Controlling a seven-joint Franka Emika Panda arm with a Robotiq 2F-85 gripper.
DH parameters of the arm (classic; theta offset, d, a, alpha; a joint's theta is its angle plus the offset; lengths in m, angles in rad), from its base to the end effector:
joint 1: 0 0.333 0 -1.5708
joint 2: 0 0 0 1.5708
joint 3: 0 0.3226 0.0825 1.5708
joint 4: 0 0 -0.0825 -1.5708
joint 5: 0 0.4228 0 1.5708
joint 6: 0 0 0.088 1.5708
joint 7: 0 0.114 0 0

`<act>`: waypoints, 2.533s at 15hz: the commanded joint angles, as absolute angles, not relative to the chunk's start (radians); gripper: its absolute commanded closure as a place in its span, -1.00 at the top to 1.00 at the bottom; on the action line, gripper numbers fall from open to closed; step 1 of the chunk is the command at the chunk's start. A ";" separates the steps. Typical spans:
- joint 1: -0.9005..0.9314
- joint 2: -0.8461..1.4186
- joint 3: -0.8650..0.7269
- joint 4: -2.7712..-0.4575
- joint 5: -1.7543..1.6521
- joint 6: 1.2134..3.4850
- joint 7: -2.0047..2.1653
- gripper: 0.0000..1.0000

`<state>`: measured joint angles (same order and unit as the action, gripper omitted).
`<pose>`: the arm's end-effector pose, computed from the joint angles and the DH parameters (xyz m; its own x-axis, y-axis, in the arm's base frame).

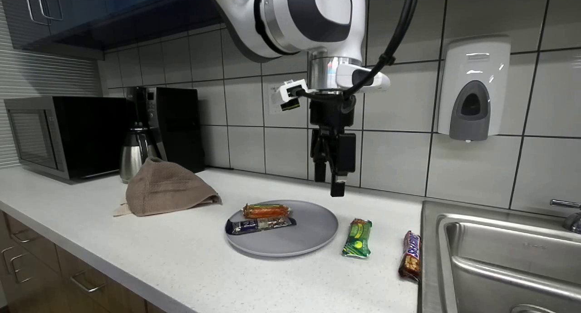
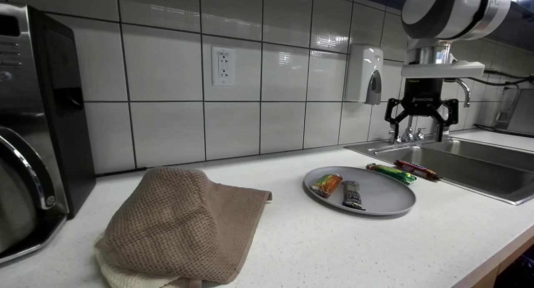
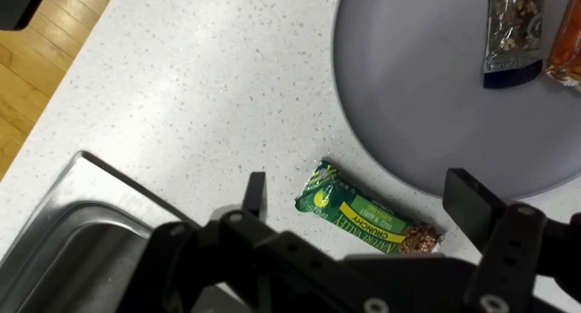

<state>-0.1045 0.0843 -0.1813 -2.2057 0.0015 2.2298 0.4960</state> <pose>0.5400 -0.1586 0.3127 0.7077 -0.7050 -0.0450 -0.7039 -0.7092 0.0403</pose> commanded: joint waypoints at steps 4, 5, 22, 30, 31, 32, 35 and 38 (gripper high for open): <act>-0.115 0.233 -0.184 -2.048 -0.009 2.190 0.462 1.00; -0.107 0.187 -0.182 -2.113 0.000 2.227 0.482 1.00; -0.100 0.230 -0.185 -2.083 -0.012 2.234 0.481 1.00; -0.099 0.263 -0.189 -2.067 -0.059 2.237 0.438 1.00; -0.100 0.269 -0.189 -2.064 -0.068 2.238 0.423 1.00; -0.101 0.274 -0.190 -2.062 -0.077 2.243 0.411 1.00; -0.108 0.295 -0.190 -2.053 -0.085 2.266 0.363 1.00; -0.118 0.321 -0.192 -2.037 -0.072 2.292 0.311 1.00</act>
